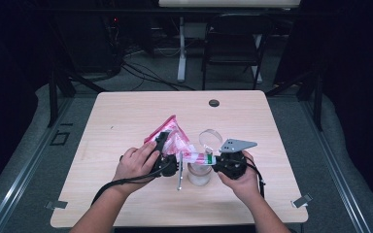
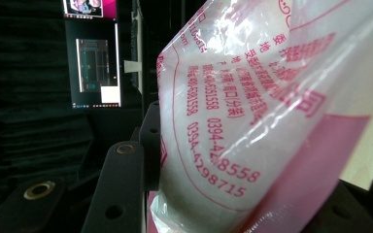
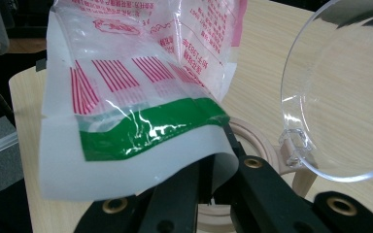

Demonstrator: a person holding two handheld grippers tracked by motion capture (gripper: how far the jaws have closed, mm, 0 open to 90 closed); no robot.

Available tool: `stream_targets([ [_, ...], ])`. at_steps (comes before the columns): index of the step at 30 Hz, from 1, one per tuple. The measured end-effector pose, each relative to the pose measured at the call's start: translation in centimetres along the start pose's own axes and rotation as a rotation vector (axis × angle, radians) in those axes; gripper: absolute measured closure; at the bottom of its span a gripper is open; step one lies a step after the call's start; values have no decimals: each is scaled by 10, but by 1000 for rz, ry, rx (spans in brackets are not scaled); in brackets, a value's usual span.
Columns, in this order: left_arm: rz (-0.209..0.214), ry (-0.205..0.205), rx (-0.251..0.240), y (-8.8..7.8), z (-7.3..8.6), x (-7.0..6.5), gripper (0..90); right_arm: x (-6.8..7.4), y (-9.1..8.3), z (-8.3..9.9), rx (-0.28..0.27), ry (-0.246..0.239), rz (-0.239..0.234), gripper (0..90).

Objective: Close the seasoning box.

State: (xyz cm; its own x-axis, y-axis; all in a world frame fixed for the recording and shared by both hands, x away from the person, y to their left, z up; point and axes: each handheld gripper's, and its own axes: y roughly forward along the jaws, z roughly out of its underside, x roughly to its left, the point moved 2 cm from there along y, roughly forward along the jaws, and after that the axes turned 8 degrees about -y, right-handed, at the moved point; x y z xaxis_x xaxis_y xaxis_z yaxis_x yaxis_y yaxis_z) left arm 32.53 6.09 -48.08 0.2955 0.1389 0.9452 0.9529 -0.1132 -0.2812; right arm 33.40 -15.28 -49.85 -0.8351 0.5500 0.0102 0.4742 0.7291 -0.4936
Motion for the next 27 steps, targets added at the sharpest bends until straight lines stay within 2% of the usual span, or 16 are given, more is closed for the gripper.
stream_targets([
  [15,-13,30,2,-2,-1,2,622,1,4,3,21,-9,-1,900],
  [17,-33,33,-32,0,-1,2,622,1,4,3,20,-9,-3,900],
  [18,-25,42,-9,-2,-2,3,622,1,4,3,20,-9,-5,900],
  [27,-31,54,-16,-2,-4,4,623,1,3,4,24,-4,-5,900],
])
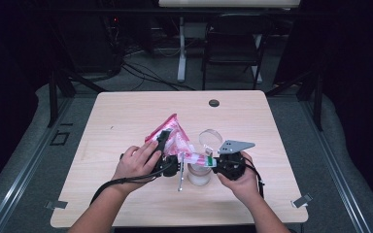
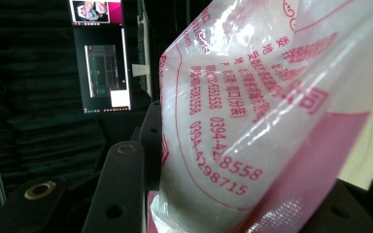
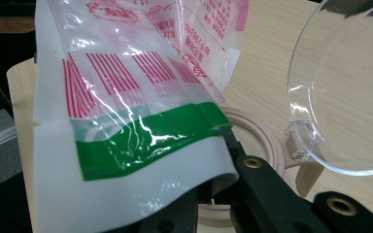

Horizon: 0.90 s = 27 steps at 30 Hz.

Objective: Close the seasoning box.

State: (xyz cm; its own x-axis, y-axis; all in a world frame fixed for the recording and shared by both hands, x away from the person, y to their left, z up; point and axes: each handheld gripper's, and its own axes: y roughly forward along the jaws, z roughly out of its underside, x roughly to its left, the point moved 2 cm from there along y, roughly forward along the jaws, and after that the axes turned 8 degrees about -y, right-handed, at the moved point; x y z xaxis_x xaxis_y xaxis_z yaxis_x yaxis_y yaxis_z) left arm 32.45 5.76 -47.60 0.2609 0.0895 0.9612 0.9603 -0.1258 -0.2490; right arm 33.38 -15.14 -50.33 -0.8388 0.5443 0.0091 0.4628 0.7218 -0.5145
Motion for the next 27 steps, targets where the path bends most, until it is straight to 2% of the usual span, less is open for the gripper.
stream_targets([
  [2,5,-8,-2,1,-1,-1,623,0,-1,0,2,0,1,900],
  [4,0,4,-2,1,-2,0,623,-1,-1,1,5,-2,4,900],
  [8,1,3,-6,2,-4,0,624,-1,-3,3,1,3,7,900],
  [9,-9,-2,-30,5,-4,-1,624,-1,-3,3,1,4,10,900],
  [10,5,-1,-9,3,-4,-1,625,-1,-3,3,1,4,13,900],
  [16,13,5,-9,5,-5,-2,627,1,-4,5,3,-2,18,897],
  [17,-2,-1,-34,6,-4,-4,627,1,-4,5,3,-2,16,892],
  [18,19,-2,-15,5,-5,-4,627,1,-4,5,1,-2,13,885],
  [20,25,10,-16,6,-6,-5,629,2,-3,6,-8,-1,3,873],
  [21,35,-3,-15,6,-6,-7,629,3,-3,5,-7,-4,6,875],
  [24,27,4,-19,7,-7,-7,631,4,-2,6,5,-12,6,895],
  [25,13,-3,-44,9,-6,-8,632,4,-2,6,6,-10,3,898],
  [26,13,-3,-44,9,-6,-8,632,4,-2,6,5,-8,0,899],
  [27,32,3,-17,7,-6,-7,633,4,-2,6,5,-8,-2,900],
])
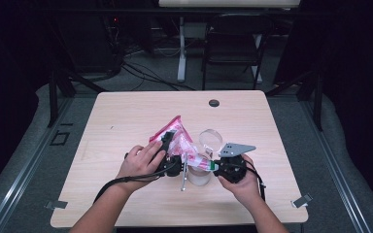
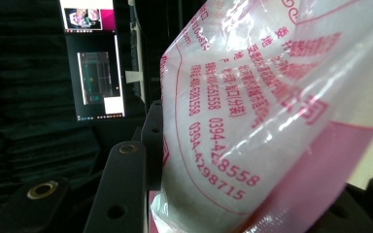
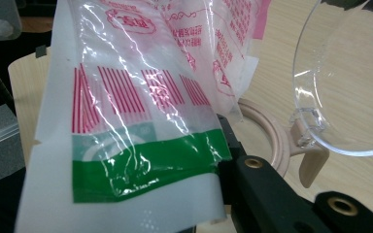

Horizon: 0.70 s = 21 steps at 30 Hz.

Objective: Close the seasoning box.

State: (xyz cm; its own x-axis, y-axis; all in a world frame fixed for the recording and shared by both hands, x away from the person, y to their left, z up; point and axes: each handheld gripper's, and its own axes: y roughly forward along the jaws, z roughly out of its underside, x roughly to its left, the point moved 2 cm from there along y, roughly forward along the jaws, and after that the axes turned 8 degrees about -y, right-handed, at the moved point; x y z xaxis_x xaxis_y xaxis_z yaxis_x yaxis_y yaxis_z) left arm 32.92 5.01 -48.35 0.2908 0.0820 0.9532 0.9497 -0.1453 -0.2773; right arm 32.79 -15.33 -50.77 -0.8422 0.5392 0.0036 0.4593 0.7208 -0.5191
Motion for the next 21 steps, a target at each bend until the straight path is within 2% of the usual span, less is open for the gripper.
stream_targets([
  [3,0,-7,3,0,1,0,634,1,1,0,6,-4,-8,900],
  [10,-13,10,3,-1,0,2,636,2,2,0,10,-3,-15,900],
  [14,-12,5,2,-2,0,3,636,3,3,0,18,-1,-15,900],
  [15,-24,12,0,-2,-1,4,636,3,3,1,22,-3,-15,900],
  [21,-21,14,-1,-3,-1,5,638,4,5,1,29,-10,-17,900],
])
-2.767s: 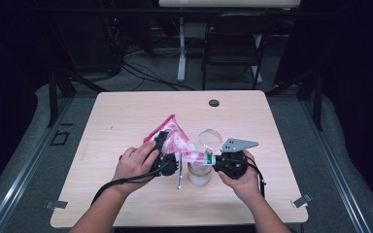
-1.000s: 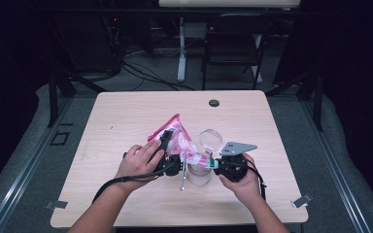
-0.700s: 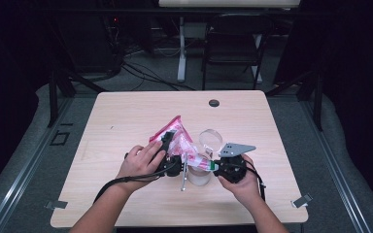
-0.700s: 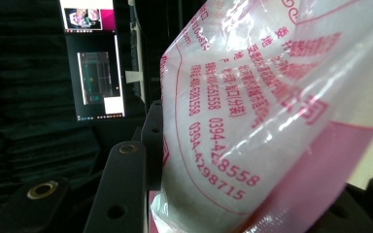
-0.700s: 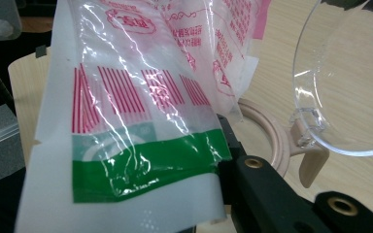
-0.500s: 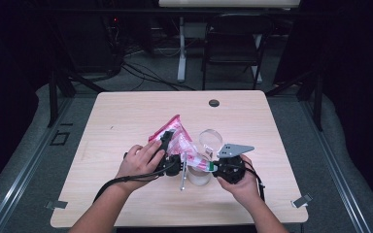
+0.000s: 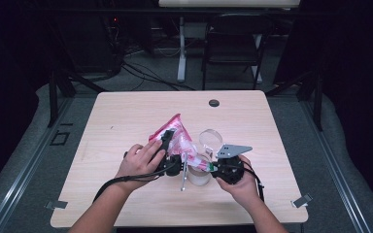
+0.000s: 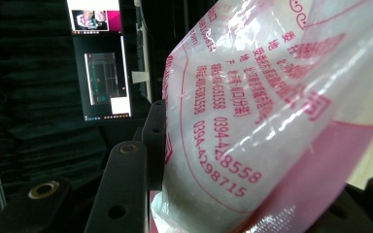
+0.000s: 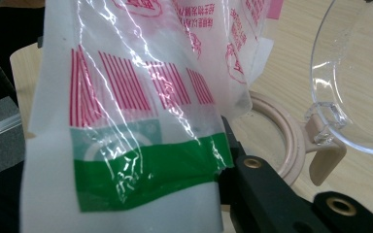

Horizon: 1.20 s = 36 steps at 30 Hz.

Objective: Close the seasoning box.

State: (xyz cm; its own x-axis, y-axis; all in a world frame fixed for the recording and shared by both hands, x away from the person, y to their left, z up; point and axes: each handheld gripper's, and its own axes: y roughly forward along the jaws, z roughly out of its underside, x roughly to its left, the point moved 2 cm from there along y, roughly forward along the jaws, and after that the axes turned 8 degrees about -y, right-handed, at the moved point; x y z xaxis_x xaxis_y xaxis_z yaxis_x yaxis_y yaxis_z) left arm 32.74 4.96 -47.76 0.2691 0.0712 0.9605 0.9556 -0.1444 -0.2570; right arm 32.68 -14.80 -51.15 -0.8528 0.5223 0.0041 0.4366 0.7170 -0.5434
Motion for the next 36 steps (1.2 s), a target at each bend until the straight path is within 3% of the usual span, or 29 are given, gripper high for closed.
stream_targets([
  [17,-35,14,-9,-3,-2,3,640,-1,1,0,-2,6,-6,900],
  [36,-46,22,-21,-4,-5,6,643,-3,0,1,-7,21,-6,900],
])
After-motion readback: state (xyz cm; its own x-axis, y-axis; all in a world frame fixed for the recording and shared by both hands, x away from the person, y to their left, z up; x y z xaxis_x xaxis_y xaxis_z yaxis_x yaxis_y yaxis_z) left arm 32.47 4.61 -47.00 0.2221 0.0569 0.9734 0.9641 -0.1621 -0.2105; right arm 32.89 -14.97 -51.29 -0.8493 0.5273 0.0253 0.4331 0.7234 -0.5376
